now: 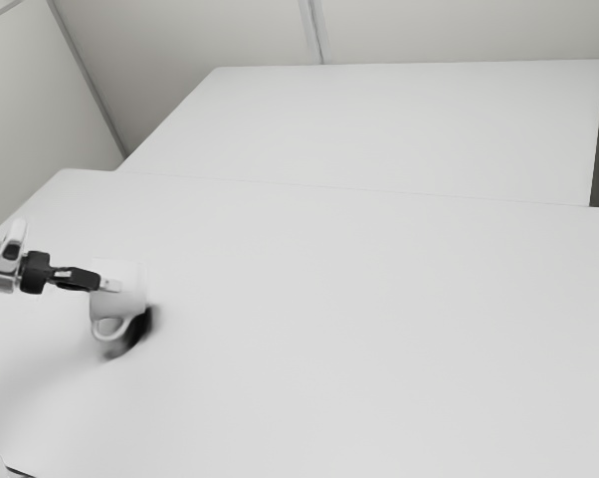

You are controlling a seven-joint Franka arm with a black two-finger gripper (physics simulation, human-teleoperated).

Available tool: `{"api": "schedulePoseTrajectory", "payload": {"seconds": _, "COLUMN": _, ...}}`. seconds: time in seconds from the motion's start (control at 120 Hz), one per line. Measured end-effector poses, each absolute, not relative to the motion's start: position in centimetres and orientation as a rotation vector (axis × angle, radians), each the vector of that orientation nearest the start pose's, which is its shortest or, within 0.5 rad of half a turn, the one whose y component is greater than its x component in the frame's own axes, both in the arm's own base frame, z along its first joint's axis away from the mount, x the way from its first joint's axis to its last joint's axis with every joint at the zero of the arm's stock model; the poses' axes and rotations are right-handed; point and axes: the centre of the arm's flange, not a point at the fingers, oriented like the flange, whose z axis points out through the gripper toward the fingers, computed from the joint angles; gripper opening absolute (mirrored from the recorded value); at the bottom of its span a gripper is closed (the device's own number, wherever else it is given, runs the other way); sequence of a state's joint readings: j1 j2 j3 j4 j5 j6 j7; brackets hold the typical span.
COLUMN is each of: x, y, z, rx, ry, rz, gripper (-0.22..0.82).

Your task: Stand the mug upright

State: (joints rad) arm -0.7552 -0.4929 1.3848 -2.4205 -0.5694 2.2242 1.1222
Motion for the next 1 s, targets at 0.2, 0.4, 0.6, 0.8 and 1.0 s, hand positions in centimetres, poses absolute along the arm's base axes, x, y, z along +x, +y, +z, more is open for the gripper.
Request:
{"api": "schedulePoseTrajectory", "payload": {"seconds": 0.2, "x": 44.6, "y": 19.3, "z": 40.8, "rx": 2.567, "ry": -0.555, "rz": 0.576, "gripper": -0.17}}
{"api": "schedulePoseTrajectory", "payload": {"seconds": 0.4, "x": 49.9, "y": 9.0, "z": 42.6, "rx": 2.857, "ry": -0.890, "rz": 0.275, "gripper": -0.17}}
{"api": "schedulePoseTrajectory", "payload": {"seconds": 0.6, "x": 53.3, "y": 0.6, "z": 40.2, "rx": 2.973, "ry": -0.964, "rz": 0.054, "gripper": -0.17}}
{"api": "schedulePoseTrajectory", "payload": {"seconds": 0.8, "x": 54.2, "y": -5.7, "z": 38.6, "rx": 3.014, "ry": -0.977, "rz": -0.052, "gripper": -0.17}}
{"api": "schedulePoseTrajectory", "payload": {"seconds": 1.0, "x": 53.2, "y": -7.3, "z": 38.3, "rx": 3.089, "ry": -0.905, "rz": -0.124, "gripper": -0.17}}
